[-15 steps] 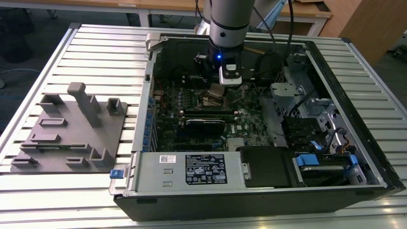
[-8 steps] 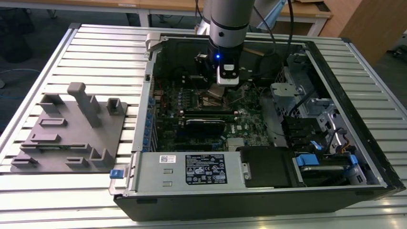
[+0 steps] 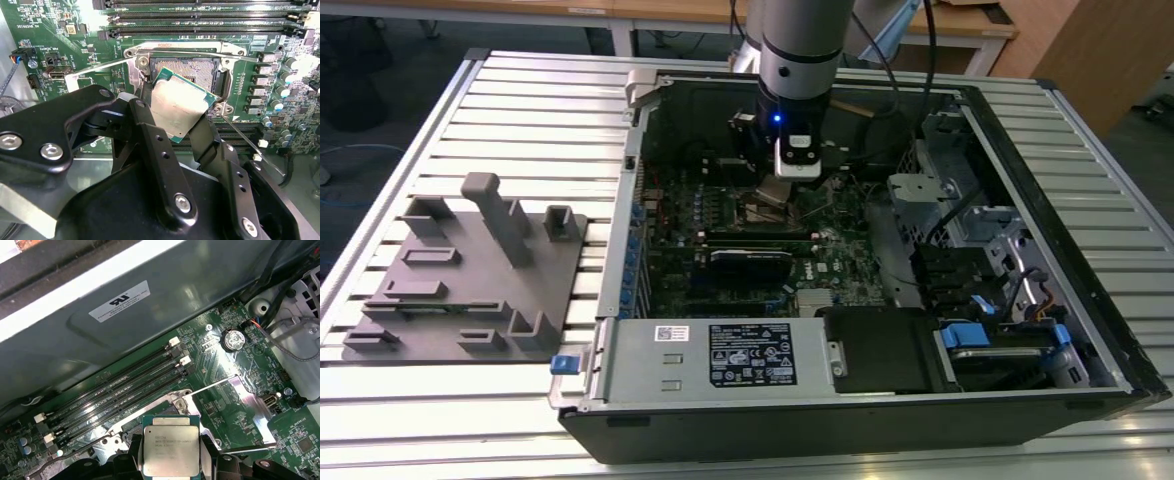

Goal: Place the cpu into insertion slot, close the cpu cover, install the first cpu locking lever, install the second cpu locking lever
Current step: 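Place the cpu into insertion slot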

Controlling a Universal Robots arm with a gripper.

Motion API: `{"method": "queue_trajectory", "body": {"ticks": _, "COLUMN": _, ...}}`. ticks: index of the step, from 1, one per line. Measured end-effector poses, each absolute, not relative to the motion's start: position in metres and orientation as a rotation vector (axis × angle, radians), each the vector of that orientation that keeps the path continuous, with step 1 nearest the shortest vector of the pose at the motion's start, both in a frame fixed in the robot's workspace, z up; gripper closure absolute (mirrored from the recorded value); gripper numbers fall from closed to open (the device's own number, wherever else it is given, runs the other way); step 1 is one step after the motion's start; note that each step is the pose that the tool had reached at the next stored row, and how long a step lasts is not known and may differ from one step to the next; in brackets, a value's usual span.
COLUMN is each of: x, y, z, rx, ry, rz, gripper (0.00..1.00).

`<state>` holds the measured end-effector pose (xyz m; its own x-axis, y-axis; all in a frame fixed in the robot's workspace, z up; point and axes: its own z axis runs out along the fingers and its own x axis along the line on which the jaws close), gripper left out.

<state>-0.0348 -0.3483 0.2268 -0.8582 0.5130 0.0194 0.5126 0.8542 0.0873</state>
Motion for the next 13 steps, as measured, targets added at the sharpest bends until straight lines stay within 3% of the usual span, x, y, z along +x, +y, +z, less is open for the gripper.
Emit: {"method": "queue_trajectory", "body": {"ticks": 13, "x": -0.0348, "y": -0.3483, "z": 0.2262, "rx": 1.041, "ry": 2.949, "rz": 0.139, "gripper": 0.46}}
